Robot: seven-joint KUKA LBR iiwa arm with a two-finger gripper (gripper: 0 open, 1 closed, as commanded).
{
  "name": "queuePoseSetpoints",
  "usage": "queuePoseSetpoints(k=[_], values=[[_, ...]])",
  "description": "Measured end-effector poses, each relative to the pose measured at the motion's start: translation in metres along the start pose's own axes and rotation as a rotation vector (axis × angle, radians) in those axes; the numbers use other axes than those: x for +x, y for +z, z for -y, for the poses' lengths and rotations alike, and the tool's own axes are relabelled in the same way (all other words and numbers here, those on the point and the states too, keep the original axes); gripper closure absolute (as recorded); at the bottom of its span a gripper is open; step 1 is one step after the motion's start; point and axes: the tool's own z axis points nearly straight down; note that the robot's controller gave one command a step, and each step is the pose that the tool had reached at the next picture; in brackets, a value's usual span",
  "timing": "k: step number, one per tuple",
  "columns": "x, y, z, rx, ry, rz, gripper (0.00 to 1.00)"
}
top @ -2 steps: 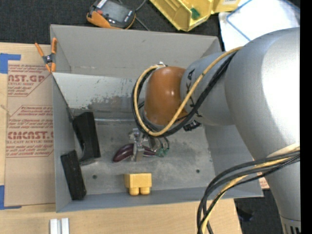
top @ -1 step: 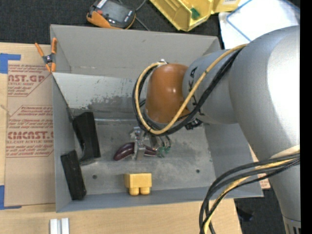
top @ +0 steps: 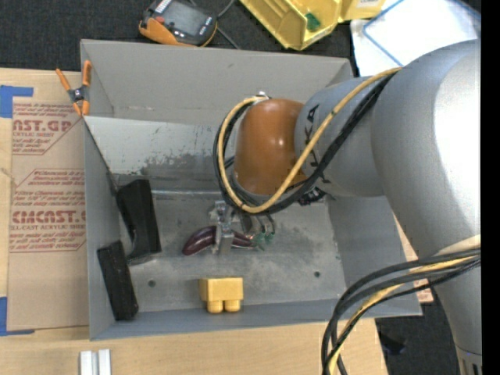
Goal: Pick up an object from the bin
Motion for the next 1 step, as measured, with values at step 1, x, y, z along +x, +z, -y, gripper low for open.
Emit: queuePoseSetpoints(k=[1], values=[[0.0024, -0.0219, 0.0001, 0.001, 0.0, -0.009, 1.0]])
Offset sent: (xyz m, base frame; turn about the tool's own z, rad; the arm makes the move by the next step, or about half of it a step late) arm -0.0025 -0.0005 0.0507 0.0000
